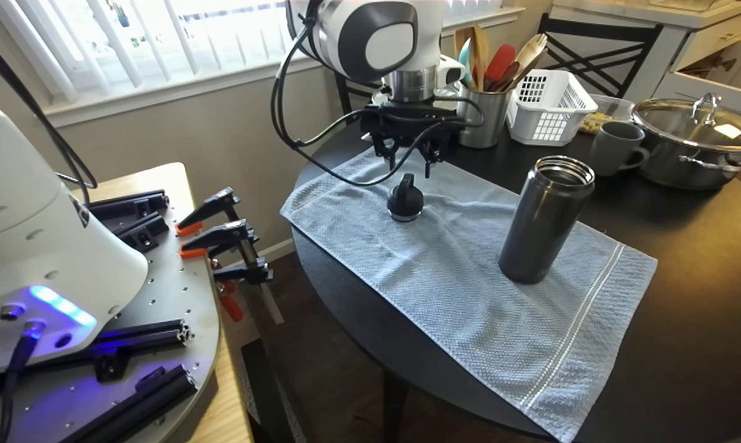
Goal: Remove the lid from the bottle.
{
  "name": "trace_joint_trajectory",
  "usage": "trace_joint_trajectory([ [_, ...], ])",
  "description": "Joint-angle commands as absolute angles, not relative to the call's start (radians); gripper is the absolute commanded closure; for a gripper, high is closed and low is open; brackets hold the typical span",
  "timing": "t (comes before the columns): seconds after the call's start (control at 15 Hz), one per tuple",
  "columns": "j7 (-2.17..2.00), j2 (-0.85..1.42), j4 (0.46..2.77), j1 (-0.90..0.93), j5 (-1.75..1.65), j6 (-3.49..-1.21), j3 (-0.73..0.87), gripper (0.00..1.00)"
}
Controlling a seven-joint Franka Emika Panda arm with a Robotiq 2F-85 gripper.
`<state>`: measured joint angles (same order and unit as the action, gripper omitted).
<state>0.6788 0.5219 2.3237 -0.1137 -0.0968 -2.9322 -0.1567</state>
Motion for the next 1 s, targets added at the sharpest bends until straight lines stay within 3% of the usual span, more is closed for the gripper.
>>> trace_joint_trajectory([
  [0.0,0.630,0.498,2.314,-0.105,-0.132,-2.896,-0.144,0.01],
  [0.93,0.635,0.519,2.287,-0.106,-0.135,-2.894,-0.145,0.00],
])
